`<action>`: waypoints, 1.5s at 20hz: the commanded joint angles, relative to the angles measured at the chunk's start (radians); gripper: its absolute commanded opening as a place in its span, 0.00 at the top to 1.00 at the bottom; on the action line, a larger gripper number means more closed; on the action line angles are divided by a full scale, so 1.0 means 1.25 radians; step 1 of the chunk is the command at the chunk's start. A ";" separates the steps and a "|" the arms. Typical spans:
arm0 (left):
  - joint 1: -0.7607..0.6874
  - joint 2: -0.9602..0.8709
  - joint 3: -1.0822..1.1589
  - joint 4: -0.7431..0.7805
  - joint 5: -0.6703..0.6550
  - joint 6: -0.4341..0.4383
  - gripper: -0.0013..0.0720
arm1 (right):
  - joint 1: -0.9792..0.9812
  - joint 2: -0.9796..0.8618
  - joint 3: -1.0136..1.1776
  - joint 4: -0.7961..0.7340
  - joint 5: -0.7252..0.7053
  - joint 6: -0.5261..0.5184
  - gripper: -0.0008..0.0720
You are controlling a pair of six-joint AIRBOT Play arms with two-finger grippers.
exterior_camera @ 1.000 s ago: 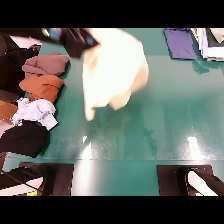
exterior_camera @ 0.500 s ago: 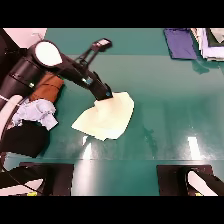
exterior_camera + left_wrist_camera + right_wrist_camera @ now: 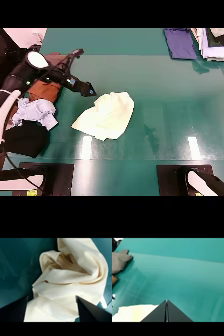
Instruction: Fold the shirts.
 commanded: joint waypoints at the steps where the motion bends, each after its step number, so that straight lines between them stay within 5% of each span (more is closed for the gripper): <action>1: -0.028 -0.073 -0.034 -0.085 0.013 0.064 0.01 | 0.001 0.001 -0.031 0.000 0.001 0.000 0.97; 4: -0.074 -0.108 -0.034 -0.047 0.036 0.062 0.01 | 0.001 0.001 -0.056 0.000 0.001 0.000 0.96; 5: -0.076 -0.108 -0.034 -0.030 0.045 0.055 0.31 | 0.001 0.001 -0.068 0.000 0.001 0.000 0.96; 6: -0.070 -0.108 -0.027 -0.025 0.044 0.054 0.75 | 0.001 0.000 -0.084 0.000 0.002 0.000 0.96; 7: -0.058 -0.107 -0.018 -0.025 0.039 0.049 0.93 | 0.001 0.000 -0.105 0.000 0.001 0.000 0.96; 12: 0.013 -0.065 0.097 0.002 -0.033 0.005 0.94 | 0.096 -0.047 -0.305 0.000 -0.069 0.000 0.92; 14: 0.015 -0.057 0.125 0.006 -0.069 0.005 0.94 | 0.172 -0.129 -0.369 0.005 -0.128 0.000 0.21; 15: 0.015 -0.055 0.125 0.005 -0.073 0.005 0.94 | 0.212 -0.183 -0.389 0.010 -0.164 0.000 0.17; 18: 0.015 -0.055 0.125 0.022 -0.078 -0.003 0.94 | 0.305 -0.347 -0.378 0.033 -0.266 0.000 0.34; 27: 0.015 -0.055 0.125 0.029 -0.078 -0.007 0.94 | 0.409 -0.630 -0.146 0.047 -0.223 0.000 0.40; 30: 0.015 -0.055 0.125 0.029 -0.085 -0.010 0.94 | 0.418 -0.661 -0.101 0.044 -0.195 0.000 0.84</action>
